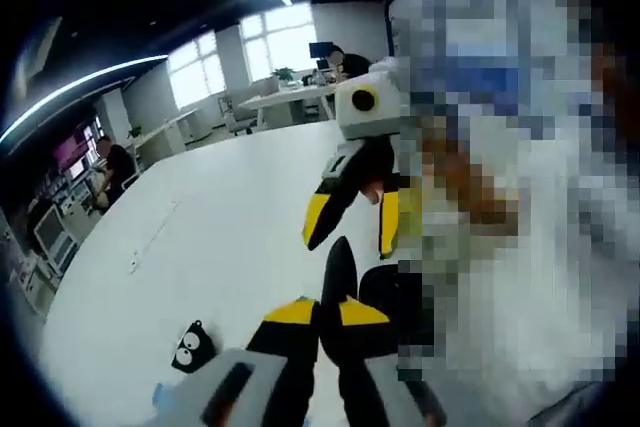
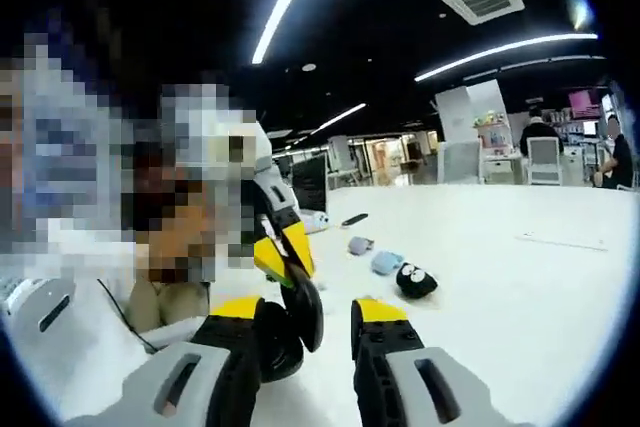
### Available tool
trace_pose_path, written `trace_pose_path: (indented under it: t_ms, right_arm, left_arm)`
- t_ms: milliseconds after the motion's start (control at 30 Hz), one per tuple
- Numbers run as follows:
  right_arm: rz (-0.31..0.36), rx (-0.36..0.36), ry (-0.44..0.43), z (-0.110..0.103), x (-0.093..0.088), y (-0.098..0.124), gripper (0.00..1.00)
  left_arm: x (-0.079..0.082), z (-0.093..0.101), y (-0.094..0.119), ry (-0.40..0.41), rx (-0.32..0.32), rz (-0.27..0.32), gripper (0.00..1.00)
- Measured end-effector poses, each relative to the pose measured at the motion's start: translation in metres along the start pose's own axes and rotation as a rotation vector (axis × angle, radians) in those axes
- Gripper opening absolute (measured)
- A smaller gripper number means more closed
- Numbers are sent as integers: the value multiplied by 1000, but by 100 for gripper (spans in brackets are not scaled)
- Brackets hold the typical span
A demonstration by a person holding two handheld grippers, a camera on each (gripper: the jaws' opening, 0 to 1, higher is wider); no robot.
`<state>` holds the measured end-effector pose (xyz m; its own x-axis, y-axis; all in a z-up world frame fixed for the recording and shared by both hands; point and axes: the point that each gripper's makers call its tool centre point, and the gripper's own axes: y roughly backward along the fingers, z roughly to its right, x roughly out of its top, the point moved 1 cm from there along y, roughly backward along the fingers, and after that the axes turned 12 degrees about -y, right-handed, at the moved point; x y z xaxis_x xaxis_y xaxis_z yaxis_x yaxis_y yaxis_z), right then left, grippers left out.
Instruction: Pick up the earbuds from the table and place the earbuds into the earbud case
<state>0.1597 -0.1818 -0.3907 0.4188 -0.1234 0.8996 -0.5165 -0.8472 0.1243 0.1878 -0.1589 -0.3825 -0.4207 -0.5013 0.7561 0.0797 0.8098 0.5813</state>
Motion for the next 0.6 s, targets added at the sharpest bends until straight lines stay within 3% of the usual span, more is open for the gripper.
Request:
trace_pose_path:
  t_ms: [167, 333, 600]
  right_arm:
    - [7, 54, -35, -3, 0, -5, 18]
    - [-10, 60, -28, -2, -6, -6, 7]
    - [-8, 52, 17, 5, -8, -7, 6]
  left_arm:
    - [9, 6, -2, -3, -20, 24, 8]
    - [12, 11, -5, -15, -38, 20, 8]
    - [8, 10, -7, 15, -36, 26, 9]
